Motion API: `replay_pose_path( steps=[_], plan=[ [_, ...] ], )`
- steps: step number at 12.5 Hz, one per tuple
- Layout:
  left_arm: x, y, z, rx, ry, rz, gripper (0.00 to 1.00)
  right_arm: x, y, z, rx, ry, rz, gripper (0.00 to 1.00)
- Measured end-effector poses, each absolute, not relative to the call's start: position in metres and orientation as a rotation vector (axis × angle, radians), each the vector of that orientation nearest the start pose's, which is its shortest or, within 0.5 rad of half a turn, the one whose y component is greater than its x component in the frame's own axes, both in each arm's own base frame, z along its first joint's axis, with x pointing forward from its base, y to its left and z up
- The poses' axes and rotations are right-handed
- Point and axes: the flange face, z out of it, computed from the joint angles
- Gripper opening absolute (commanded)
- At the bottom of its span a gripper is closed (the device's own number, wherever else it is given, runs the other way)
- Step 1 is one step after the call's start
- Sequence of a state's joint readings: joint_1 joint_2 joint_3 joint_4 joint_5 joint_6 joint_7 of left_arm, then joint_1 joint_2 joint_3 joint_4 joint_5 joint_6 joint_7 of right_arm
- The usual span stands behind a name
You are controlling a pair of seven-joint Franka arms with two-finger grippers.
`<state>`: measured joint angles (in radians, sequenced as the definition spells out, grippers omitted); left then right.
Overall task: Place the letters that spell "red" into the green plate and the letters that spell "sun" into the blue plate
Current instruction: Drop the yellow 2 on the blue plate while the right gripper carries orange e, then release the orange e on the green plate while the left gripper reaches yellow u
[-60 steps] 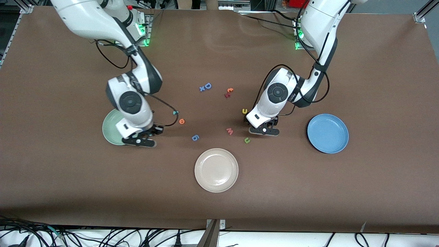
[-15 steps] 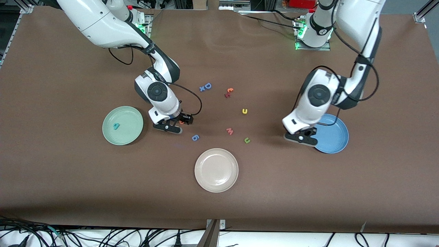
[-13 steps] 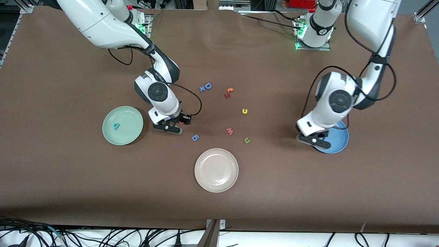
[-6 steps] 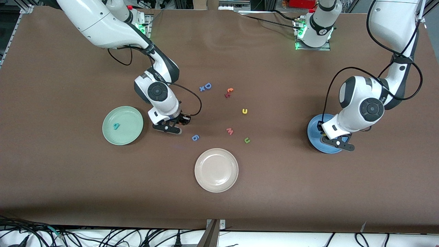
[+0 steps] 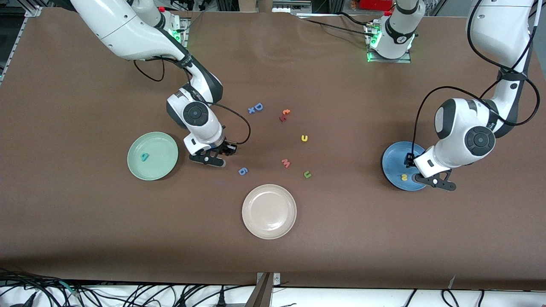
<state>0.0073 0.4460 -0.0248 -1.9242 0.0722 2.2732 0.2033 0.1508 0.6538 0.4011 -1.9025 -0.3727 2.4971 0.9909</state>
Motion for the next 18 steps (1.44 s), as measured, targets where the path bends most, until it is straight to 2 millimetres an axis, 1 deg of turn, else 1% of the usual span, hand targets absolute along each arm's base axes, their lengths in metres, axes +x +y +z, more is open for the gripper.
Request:
replay_pose_path(
  steps=[1,3,5,6,7,8,9,11,13,14,15,16,17,18],
  plan=[
    [0.615,-0.008,0.249,-3.077,0.414,0.157,1.00,0.542,0.319,0.177,-3.102,0.347,-0.008,0.20],
    [0.613,-0.010,0.248,-3.133,0.350,0.186,1.00,0.549,0.310,0.177,-3.106,0.371,-0.022,0.20],
    [0.611,-0.016,0.248,-3.187,0.301,0.223,1.00,0.555,0.299,0.179,-3.120,0.385,-0.037,0.19],
    [0.610,-0.022,0.248,-3.190,0.314,0.227,1.00,0.560,0.291,0.184,-3.144,0.388,-0.034,0.18],
    [0.610,-0.032,0.248,-3.188,0.341,0.229,1.00,0.564,0.281,0.192,-3.185,0.383,-0.014,0.17],
    [0.609,-0.047,0.249,-3.184,0.377,0.231,1.00,0.569,0.268,0.205,-3.225,0.366,0.005,0.17],
    [0.608,-0.062,0.249,-3.178,0.415,0.232,1.00,0.576,0.251,0.220,-3.259,0.341,0.021,0.17],
    [0.604,-0.092,0.249,-3.169,0.438,0.236,1.00,0.588,0.209,0.246,-3.292,0.278,0.083,0.17],
    [0.603,-0.111,0.252,-3.166,0.430,0.229,1.00,0.598,0.164,0.260,-3.297,0.195,0.150,0.17],
    [0.602,-0.122,0.253,-3.166,0.419,0.226,1.00,0.601,0.143,0.259,-3.297,0.166,0.178,0.17],
    [0.599,-0.135,0.255,-3.164,0.401,0.225,1.00,0.602,0.124,0.253,-3.294,0.147,0.205,0.17],
    [0.596,-0.151,0.256,-3.162,0.385,0.226,1.00,0.601,0.108,0.244,-3.286,0.137,0.222,0.18],
    [0.591,-0.169,0.256,-3.159,0.375,0.229,1.00,0.599,0.099,0.232,-3.271,0.129,0.219,0.23],
    [0.585,-0.189,0.256,-3.155,0.366,0.233,1.00,0.596,0.096,0.218,-3.256,0.127,0.211,0.44]
  ],
)
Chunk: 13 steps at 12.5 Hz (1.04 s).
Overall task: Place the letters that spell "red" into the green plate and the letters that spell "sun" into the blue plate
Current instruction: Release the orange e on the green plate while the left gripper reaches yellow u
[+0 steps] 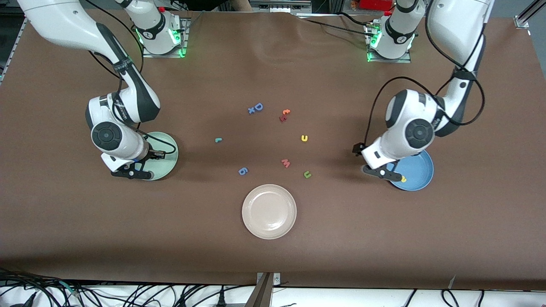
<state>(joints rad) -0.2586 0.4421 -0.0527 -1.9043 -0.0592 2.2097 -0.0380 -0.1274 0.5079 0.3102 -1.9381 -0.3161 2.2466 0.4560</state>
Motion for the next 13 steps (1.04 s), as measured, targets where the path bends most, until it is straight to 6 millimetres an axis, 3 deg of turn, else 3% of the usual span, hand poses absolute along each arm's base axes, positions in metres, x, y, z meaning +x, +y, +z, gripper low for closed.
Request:
replay_pose_path(
  steps=[2,3,5,6,8,10,13],
  plan=[
    [0.570,-0.228,0.256,-3.148,0.338,0.239,1.00,0.591,0.098,0.195,-3.235,0.119,0.215,0.88],
    [0.564,-0.244,0.256,-3.145,0.324,0.241,1.00,0.591,0.098,0.191,-3.231,0.118,0.218,0.98],
    [0.556,-0.261,0.256,-3.141,0.306,0.245,1.00,0.592,0.103,0.199,-3.231,0.132,0.199,0.98],
    [0.554,-0.266,0.256,-3.143,0.292,0.247,1.00,0.591,0.116,0.212,-3.227,0.171,0.185,0.98],
    [0.542,-0.289,0.258,-3.158,0.239,0.256,1.00,0.577,0.174,0.243,-3.207,0.296,0.157,0.98],
    [0.527,-0.323,0.262,-3.187,0.185,0.226,1.00,0.558,0.232,0.260,-3.166,0.433,0.126,0.98],
    [0.513,-0.353,0.263,-3.215,0.159,0.156,1.00,0.538,0.267,0.238,-3.107,0.644,0.143,0.98]
  ],
)
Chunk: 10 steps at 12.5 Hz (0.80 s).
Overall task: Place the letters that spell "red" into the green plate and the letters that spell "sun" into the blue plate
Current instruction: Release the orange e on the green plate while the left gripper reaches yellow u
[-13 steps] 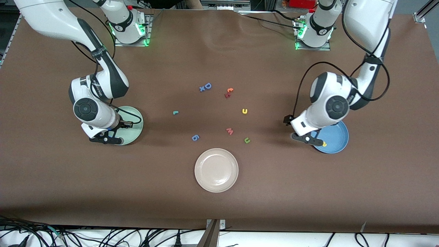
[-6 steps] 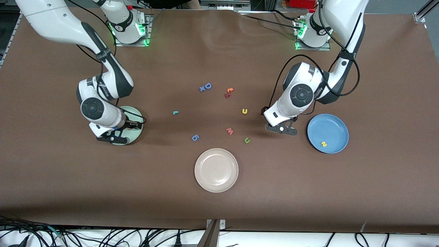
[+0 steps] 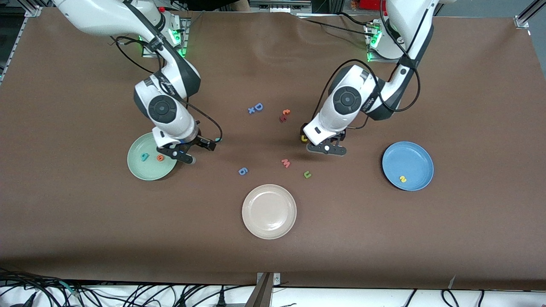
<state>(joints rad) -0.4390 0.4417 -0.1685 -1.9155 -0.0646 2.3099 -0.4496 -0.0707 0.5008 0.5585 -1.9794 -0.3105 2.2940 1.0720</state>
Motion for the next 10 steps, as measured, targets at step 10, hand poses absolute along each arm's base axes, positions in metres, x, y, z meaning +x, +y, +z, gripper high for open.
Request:
replay_pose_path(
  steps=[10],
  plan=[
    [0.451,-0.390,0.211,-3.252,0.157,0.053,0.99,0.494,0.298,0.166,-3.054,0.653,0.258,0.91]
  ],
)
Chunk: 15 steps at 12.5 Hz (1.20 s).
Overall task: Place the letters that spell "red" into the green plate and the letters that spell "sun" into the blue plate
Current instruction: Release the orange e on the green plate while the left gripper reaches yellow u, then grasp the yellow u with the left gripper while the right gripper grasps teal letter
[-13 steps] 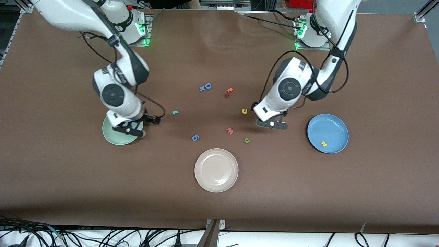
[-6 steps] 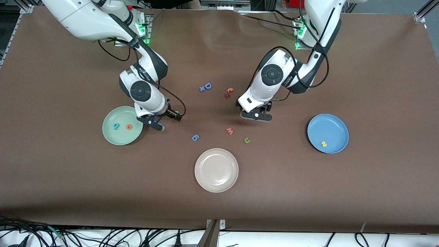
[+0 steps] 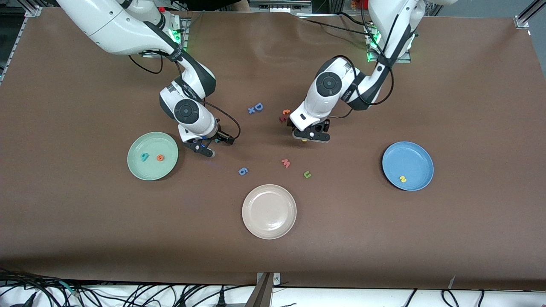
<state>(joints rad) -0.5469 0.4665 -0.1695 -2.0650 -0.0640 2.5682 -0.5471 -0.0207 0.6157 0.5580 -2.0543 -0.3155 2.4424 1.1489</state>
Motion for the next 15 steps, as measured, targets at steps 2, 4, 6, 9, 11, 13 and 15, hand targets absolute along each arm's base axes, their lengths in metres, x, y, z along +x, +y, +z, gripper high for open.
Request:
replay_pose_path(
  steps=[2,4,6,9,11,13,15],
  plan=[
    [0.446,-0.390,0.199,-3.250,0.168,0.047,0.98,0.493,0.297,0.165,-3.067,0.632,0.246,0.73],
    [0.447,-0.387,0.192,-3.223,0.210,0.024,0.98,0.494,0.297,0.166,-3.078,0.612,0.227,0.51],
    [0.450,-0.384,0.191,-3.194,0.238,-0.013,0.98,0.495,0.297,0.169,-3.077,0.608,0.214,0.42],
    [0.450,-0.384,0.191,-3.182,0.234,-0.029,0.98,0.496,0.298,0.172,-3.077,0.608,0.204,0.28],
    [0.448,-0.386,0.190,-3.168,0.247,-0.044,0.98,0.496,0.298,0.174,-3.074,0.606,0.198,0.27],
    [0.447,-0.386,0.182,-3.147,0.260,-0.072,0.98,0.496,0.298,0.174,-3.074,0.606,0.198,0.25],
    [0.444,-0.387,0.172,-3.130,0.234,-0.088,0.97,0.496,0.298,0.174,-3.074,0.606,0.198,0.25]
  ],
)
